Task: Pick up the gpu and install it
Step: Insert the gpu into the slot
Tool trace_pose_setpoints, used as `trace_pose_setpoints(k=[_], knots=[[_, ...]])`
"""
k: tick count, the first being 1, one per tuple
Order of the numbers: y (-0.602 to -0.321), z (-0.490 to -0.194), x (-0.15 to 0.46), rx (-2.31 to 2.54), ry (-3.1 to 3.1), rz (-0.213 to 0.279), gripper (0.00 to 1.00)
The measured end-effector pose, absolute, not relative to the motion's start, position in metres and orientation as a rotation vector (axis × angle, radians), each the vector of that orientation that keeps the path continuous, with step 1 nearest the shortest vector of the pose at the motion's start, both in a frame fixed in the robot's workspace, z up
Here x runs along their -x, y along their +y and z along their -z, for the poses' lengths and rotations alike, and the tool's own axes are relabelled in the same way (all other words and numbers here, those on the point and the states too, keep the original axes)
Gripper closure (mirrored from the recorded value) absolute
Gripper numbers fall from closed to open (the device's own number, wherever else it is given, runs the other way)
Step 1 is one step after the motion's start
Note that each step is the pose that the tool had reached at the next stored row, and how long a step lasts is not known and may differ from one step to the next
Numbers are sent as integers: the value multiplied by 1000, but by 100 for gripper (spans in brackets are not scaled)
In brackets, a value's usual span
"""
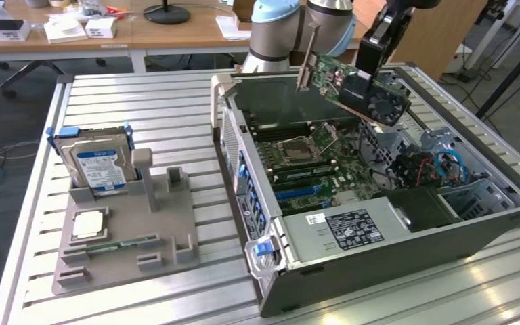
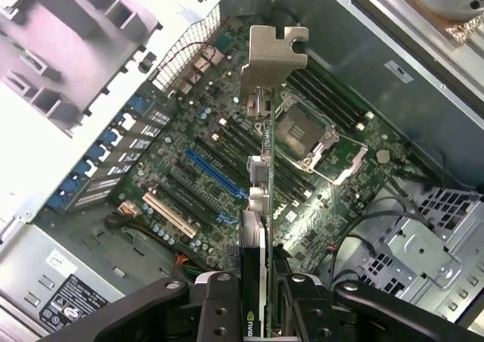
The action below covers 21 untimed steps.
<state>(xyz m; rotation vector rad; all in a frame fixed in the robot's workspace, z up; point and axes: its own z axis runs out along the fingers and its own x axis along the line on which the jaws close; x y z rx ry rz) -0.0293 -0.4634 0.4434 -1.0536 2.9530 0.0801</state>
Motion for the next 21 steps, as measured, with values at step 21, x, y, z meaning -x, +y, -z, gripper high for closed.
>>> trace_pose_setpoints(k=[21], knots=[[-463, -443, 29, 1411, 2807, -80, 74]])
